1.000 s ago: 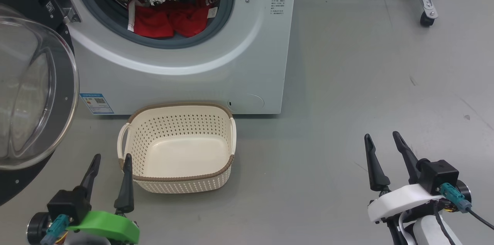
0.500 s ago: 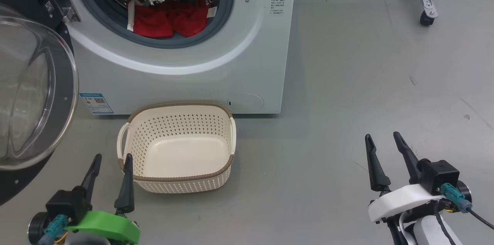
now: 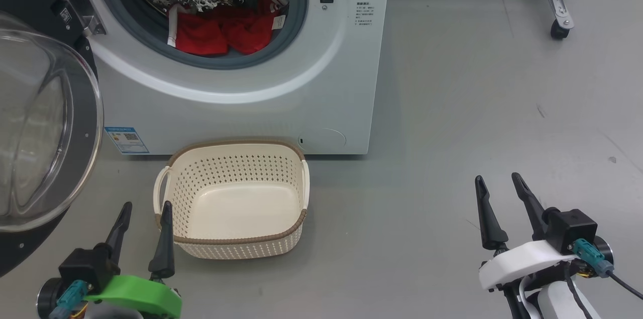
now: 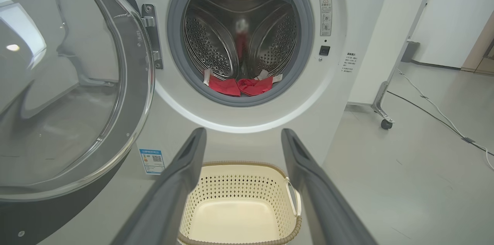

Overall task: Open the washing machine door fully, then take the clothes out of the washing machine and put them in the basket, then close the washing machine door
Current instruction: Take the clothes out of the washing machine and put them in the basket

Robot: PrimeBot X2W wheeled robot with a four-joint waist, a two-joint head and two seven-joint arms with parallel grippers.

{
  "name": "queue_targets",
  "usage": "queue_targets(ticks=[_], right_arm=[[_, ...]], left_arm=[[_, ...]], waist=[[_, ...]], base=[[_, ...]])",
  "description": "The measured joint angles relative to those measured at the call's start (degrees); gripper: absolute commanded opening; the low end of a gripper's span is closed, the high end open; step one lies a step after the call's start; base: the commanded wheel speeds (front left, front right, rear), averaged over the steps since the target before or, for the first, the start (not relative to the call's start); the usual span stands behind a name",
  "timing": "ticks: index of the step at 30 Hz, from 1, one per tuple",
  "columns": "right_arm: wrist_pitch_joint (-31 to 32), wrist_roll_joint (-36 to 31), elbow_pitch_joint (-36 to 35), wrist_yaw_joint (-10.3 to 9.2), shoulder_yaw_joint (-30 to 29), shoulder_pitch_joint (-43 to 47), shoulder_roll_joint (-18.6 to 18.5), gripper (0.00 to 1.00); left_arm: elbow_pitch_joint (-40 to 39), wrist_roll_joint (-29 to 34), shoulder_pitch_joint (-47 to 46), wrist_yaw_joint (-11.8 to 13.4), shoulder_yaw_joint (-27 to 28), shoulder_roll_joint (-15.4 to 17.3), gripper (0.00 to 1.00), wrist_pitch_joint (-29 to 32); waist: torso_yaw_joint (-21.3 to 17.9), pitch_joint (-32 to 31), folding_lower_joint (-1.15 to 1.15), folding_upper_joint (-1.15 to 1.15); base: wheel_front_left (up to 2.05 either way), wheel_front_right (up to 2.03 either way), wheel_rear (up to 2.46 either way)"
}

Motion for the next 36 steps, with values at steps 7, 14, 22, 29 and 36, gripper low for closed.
queue_targets(ticks=[7,14,22,29,36], right_arm=[[0.00,0.00,0.27,0.00,0.00,0.00,0.05,1.00],[0.00,0.00,0.62,0.00,-0.01,0.00,0.08,1.00],[0.00,0.00,0.99,0.00,-0.08,0.00,0.14,1.00],[0.00,0.00,1.14,0.00,-0.08,0.00,0.26,1.00],[0.00,0.00,1.20,0.00,-0.08,0.00,0.30,1.00]], left_arm=[[0.15,0.00,0.00,-0.01,0.00,0.00,1.00,0.00],[0.07,0.90,0.00,-0.07,-0.55,0.37,1.00,0.00],[-0.18,2.16,0.00,0.07,-0.85,0.58,1.00,-0.01],[-0.44,3.14,0.00,0.48,-0.93,0.59,1.00,-0.01],[-0.94,3.14,0.00,0.51,-0.91,0.49,1.00,-0.01]], waist=[[0.17,-0.07,0.00,0.00],[0.24,-0.13,0.00,0.00],[0.26,-0.31,0.00,0.00],[0.29,-0.24,0.00,0.00],[0.30,0.12,0.00,0.00]], base=[[1.00,-1.00,0.00],[1.28,-1.28,0.00],[1.19,-1.19,0.00],[0.87,-0.87,0.00],[0.60,-0.60,0.00]])
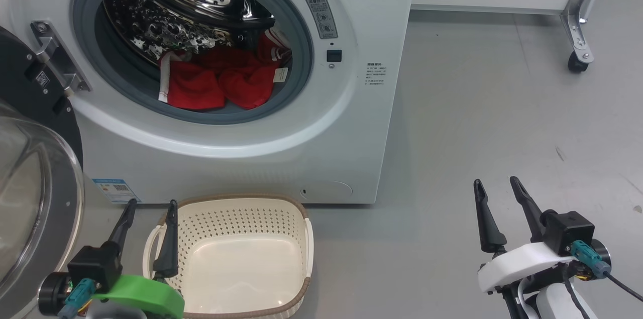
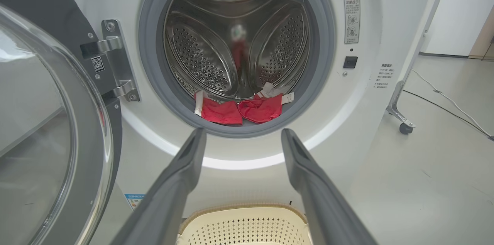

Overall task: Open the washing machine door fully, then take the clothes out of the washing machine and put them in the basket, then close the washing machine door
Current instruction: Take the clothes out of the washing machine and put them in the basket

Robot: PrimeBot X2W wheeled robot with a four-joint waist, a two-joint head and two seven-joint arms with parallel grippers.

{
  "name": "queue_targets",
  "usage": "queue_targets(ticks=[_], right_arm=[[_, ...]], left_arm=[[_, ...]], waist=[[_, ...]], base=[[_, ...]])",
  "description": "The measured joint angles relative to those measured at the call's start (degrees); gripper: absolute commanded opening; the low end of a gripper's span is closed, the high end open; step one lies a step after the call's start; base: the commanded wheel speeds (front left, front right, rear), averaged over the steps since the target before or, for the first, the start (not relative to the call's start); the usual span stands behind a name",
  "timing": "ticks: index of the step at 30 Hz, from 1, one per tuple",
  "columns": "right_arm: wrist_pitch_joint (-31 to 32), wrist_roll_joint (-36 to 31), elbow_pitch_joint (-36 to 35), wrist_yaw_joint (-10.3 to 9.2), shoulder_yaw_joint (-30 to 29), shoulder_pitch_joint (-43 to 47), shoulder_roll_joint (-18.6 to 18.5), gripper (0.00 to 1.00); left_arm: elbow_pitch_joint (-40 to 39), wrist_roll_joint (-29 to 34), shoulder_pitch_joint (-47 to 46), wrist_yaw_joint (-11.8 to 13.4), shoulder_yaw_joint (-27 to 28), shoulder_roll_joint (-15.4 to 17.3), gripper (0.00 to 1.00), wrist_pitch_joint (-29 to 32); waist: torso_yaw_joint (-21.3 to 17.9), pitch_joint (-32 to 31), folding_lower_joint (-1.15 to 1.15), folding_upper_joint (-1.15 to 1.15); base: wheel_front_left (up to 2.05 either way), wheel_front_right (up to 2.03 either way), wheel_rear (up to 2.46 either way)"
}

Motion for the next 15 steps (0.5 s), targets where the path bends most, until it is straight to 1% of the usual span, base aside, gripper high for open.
queue_targets(ticks=[7,15], right_arm=[[0.00,0.16,0.23,0.00,-0.23,0.00,0.34,1.00],[0.00,0.16,0.33,0.01,-0.18,0.00,0.49,1.00]], left_arm=[[-0.08,0.31,0.00,0.00,-0.13,-0.11,1.00,0.00],[-0.18,0.90,0.00,0.00,-0.23,-0.11,1.00,0.00]], waist=[[-0.13,0.22,0.00,0.00],[-0.37,0.33,0.00,0.00]], base=[[0.31,-0.31,0.00],[0.04,-0.04,0.00]])
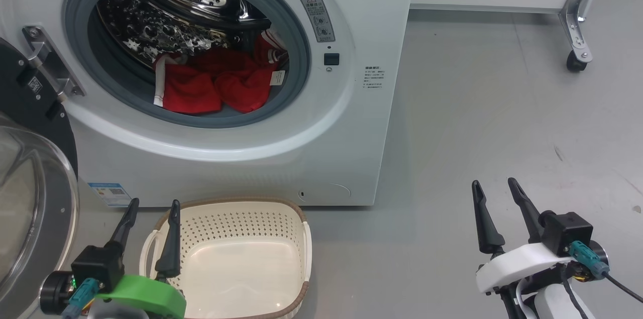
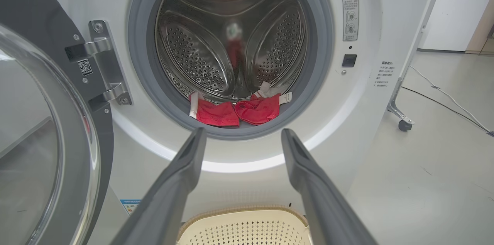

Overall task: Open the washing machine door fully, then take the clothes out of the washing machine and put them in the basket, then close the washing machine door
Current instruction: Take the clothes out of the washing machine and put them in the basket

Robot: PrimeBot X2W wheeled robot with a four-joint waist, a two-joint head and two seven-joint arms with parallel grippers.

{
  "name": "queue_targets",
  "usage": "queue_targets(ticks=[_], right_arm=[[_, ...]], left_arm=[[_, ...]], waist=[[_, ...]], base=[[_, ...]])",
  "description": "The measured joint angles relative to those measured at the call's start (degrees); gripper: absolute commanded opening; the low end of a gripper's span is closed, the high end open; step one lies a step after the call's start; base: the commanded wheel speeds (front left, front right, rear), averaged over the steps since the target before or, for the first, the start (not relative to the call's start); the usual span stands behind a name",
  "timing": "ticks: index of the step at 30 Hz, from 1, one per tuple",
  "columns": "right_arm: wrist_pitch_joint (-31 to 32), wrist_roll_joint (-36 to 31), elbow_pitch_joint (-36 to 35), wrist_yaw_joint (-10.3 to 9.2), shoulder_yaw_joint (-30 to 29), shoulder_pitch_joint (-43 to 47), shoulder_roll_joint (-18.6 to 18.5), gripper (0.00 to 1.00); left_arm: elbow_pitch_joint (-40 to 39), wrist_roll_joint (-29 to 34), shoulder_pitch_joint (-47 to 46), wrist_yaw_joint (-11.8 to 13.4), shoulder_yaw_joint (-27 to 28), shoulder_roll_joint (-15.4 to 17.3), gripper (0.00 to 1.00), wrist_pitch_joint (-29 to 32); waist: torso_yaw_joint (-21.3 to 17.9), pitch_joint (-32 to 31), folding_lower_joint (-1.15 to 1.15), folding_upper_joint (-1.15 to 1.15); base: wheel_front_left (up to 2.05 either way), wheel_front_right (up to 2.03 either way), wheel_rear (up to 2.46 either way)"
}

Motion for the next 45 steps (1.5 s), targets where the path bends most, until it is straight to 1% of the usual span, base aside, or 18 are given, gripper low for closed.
queue_targets(ticks=[37,45], right_arm=[[0.00,0.00,0.25,0.00,-0.10,-0.02,0.11,1.00],[0.00,0.00,-0.26,0.00,0.76,-0.41,0.43,1.00]], left_arm=[[-0.16,0.09,-0.01,0.07,1.19,-0.07,1.00,-0.04],[-1.80,0.88,-0.03,0.81,2.02,1.01,1.00,-0.04]], waist=[[0.02,0.70,0.00,0.00],[-1.05,2.75,0.00,0.00]], base=[[0.00,0.00,0.00],[0.00,0.00,0.00]])
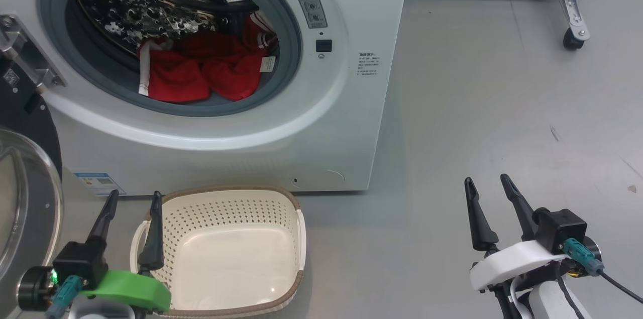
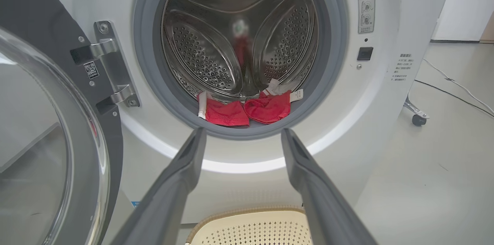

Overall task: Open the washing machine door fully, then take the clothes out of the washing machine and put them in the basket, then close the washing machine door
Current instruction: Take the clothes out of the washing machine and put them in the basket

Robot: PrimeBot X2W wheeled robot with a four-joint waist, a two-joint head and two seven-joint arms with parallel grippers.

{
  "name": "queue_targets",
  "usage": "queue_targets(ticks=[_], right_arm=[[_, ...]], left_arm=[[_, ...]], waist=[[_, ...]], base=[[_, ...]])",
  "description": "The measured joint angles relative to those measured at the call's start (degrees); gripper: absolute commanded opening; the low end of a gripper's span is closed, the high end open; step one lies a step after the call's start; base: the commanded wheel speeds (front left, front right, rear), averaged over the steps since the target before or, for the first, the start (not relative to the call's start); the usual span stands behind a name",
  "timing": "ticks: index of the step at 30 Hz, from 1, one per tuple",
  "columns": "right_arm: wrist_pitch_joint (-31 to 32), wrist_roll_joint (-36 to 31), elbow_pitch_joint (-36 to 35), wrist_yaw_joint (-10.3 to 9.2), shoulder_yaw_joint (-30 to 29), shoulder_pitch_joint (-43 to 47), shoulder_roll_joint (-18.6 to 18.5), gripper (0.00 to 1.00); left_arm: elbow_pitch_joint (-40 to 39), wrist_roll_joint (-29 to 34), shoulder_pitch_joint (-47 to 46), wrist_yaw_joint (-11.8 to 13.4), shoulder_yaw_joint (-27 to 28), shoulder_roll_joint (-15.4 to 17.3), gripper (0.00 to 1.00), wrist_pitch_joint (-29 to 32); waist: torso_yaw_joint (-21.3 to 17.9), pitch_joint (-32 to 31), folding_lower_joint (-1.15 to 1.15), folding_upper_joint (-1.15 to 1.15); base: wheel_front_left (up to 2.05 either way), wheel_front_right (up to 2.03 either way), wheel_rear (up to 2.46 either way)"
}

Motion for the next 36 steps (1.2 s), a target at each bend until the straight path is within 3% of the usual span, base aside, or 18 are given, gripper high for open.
queue_targets(ticks=[16,27,36], right_arm=[[0.00,-0.05,-1.79,0.00,3.10,-3.15,0.53,1.00],[0.00,0.68,-3.49,0.00,6.06,-8.60,1.00,1.00],[0.00,2.47,-3.50,0.00,7.64,-11.46,1.27,1.00]], left_arm=[[-3.08,2.27,-8.05,2.02,2.80,4.91,1.00,3.89],[-4.17,5.78,-21.49,2.79,4.93,13.01,1.00,12.23],[-1.14,8.06,-29.40,2.79,4.75,16.90,1.00,16.79]], waist=[[-4.34,10.05,0.00,0.00],[-9.60,19.23,0.00,0.00],[-13.91,24.09,0.00,0.00]], base=[[0.00,0.00,0.00],[0.00,0.00,0.00],[0.00,0.00,0.00]])
